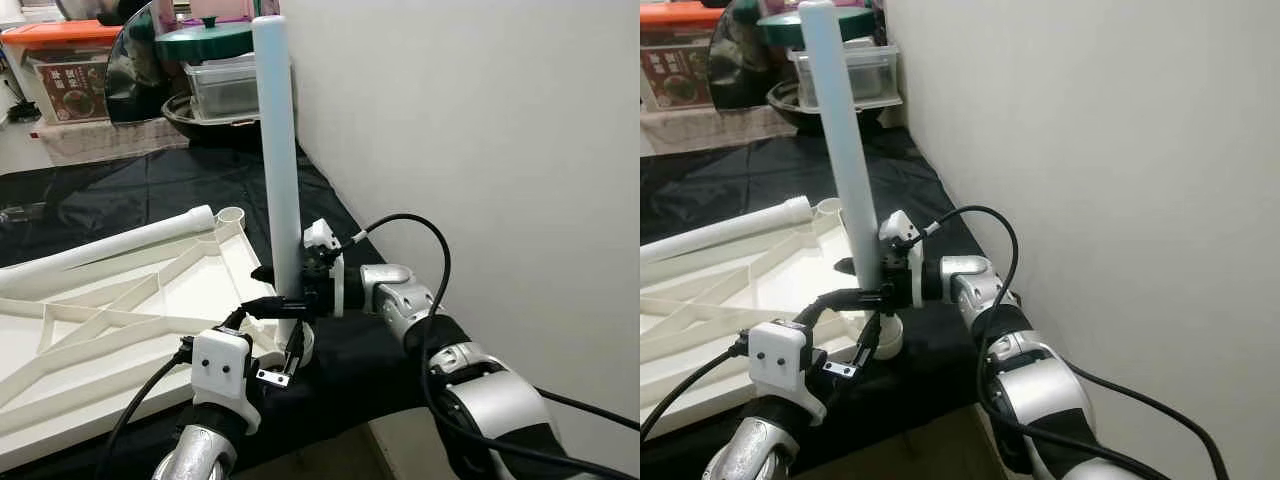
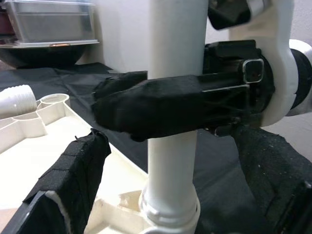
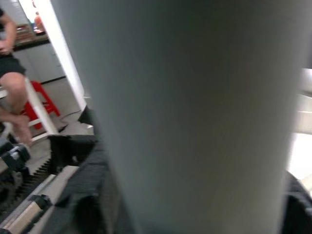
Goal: Building children table
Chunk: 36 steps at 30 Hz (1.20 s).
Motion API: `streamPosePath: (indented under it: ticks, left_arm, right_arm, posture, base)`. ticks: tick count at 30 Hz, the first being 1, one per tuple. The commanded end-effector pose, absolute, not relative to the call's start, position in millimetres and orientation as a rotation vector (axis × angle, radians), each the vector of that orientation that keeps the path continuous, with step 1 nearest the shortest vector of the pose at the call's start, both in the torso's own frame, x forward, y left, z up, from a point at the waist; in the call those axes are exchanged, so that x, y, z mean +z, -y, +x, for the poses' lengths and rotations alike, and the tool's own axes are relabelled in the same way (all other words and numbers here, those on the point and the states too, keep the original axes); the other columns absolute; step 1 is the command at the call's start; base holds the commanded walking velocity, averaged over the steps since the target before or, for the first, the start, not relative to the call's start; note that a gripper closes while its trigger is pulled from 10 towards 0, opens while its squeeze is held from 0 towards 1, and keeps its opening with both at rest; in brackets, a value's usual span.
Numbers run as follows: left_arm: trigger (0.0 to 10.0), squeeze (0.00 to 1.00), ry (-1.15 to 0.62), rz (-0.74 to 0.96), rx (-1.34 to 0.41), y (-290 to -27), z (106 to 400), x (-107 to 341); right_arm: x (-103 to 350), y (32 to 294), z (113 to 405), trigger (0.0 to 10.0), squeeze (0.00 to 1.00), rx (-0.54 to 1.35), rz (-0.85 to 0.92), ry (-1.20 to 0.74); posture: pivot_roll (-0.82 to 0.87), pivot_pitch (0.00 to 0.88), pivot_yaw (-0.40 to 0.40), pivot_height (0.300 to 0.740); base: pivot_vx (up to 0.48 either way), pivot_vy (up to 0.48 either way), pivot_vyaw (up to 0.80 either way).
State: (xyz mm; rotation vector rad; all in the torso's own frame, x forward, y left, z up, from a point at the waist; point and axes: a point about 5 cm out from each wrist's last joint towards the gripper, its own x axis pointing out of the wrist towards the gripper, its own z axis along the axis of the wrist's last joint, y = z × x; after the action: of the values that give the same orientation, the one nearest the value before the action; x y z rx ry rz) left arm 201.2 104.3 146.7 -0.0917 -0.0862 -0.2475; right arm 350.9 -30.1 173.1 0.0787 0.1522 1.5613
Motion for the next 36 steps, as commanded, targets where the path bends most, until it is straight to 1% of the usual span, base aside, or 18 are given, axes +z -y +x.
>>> streamPosePath:
  ticks: [1, 6, 8, 9, 10, 12, 14, 15, 17, 19, 20, 23, 30, 31, 32, 33, 35, 36]
  left_arm:
    - [10.0, 0.0, 0.07, -0.09, -0.249, -105, 200, 144]
    - [10.0, 0.0, 0.067, -0.09, -0.249, -105, 201, 143]
    - [10.0, 0.0, 0.067, -0.09, -0.248, -105, 201, 143]
    - [10.0, 0.0, 0.067, -0.09, -0.248, -105, 201, 143]
    - [10.0, 0.0, 0.067, -0.09, -0.248, -105, 201, 143]
    - [10.0, 0.0, 0.068, -0.086, -0.242, -106, 201, 142]
    - [10.0, 0.0, 0.069, -0.085, -0.24, -106, 202, 142]
    - [10.0, 0.0, 0.068, -0.084, -0.241, -106, 202, 141]
    - [10.0, 0.0, 0.067, -0.083, -0.241, -107, 202, 141]
    - [10.0, 0.0, 0.065, -0.082, -0.242, -106, 202, 140]
    - [10.0, 0.0, 0.065, -0.082, -0.242, -106, 202, 140]
    - [10.0, 0.0, 0.063, -0.082, -0.241, -106, 202, 139]
    - [10.0, 0.0, 0.062, -0.081, -0.242, -106, 202, 138]
    - [10.0, 0.0, 0.062, -0.08, -0.242, -106, 202, 138]
    - [10.0, 0.0, 0.062, -0.08, -0.242, -106, 202, 138]
    - [10.0, 0.0, 0.061, -0.081, -0.242, -106, 202, 138]
    - [10.0, 0.0, 0.06, -0.08, -0.242, -106, 201, 137]
    - [10.0, 0.0, 0.059, -0.081, -0.243, -105, 201, 137]
  right_arm:
    - [177, 19, 347, 0.0, 0.0, 1.623, 0.096, -0.145]
    - [171, 14, 345, 0.0, 0.0, 1.576, 0.082, -0.132]
    - [166, 11, 352, 0.0, 0.0, 1.411, 0.063, -0.147]
    - [166, 11, 352, 0.0, 0.0, 1.411, 0.063, -0.147]
    - [164, 11, 355, 0.0, 0.0, 1.326, 0.051, -0.156]
    - [161, 15, 369, 0.0, 0.0, 1.024, 0.039, -0.159]
    - [161, 19, 375, 0.0, 0.0, 0.895, 0.036, -0.152]
    - [159, 29, 383, 0.0, 0.0, 0.695, 0.039, -0.173]
    - [158, 32, 385, 0.0, 0.0, 0.641, 0.039, -0.179]
    - [156, 48, 392, 0.0, 0.0, 0.346, 0.046, -0.183]
    - [156, 48, 392, 0.0, 0.0, 0.346, 0.046, -0.183]
    - [156, 60, 392, 0.0, 0.0, 0.056, 0.093, -0.163]
    - [153, 44, 384, 0.0, 0.0, -0.062, 0.164, -0.184]
    - [155, 37, 383, 9.5, 0.0, -0.045, 0.181, -0.176]
    - [155, 37, 383, 9.5, 0.0, -0.045, 0.181, -0.176]
    - [158, 31, 382, 10.0, 0.0, -0.004, 0.184, -0.154]
    - [164, 23, 381, 10.0, 0.0, 0.049, 0.198, -0.108]
    - [167, 23, 381, 10.0, 1.0, 0.082, 0.197, -0.08]
  posture:
    - [0.02, 0.0, -0.025, 0.74]
    - [0.02, 0.0, -0.026, 0.74]
    - [0.02, 0.0, -0.026, 0.74]
    - [0.02, 0.0, -0.026, 0.74]
    - [0.02, 0.0, -0.026, 0.74]
    - [0.02, 0.0, -0.026, 0.74]
    - [0.02, 0.0, -0.026, 0.74]
    - [0.02, 0.0, -0.022, 0.74]
    - [0.02, 0.0, -0.022, 0.74]
    - [0.01, 0.0, -0.018, 0.74]
    - [0.01, 0.0, -0.018, 0.74]
    - [0.01, 0.0, -0.018, 0.74]
    - [0.02, 0.0, -0.02, 0.74]
    - [0.02, 0.0, -0.02, 0.74]
    - [0.02, 0.0, -0.02, 0.74]
    - [0.01, 0.0, -0.017, 0.74]
    - [0.01, 0.0, -0.017, 0.74]
    - [0.01, 0.0, -0.02, 0.74]
  base:
    - [0.0, 0.0, 0.0]
    - [0.0, 0.0, 0.0]
    - [0.0, 0.0, 0.0]
    - [0.0, 0.0, 0.0]
    - [0.0, 0.0, 0.0]
    - [0.0, 0.0, 0.0]
    - [0.0, 0.0, 0.0]
    - [0.0, 0.0, 0.0]
    - [0.0, 0.0, 0.0]
    - [0.0, 0.0, 0.0]
    - [0.0, 0.0, 0.0]
    - [0.0, 0.0, 0.0]
    - [0.0, 0.0, 0.0]
    - [0.0, 0.0, 0.0]
    - [0.0, 0.0, 0.0]
    - [0.0, 0.0, 0.0]
    - [0.0, 0.0, 0.0]
    - [0.0, 0.0, 0.0]
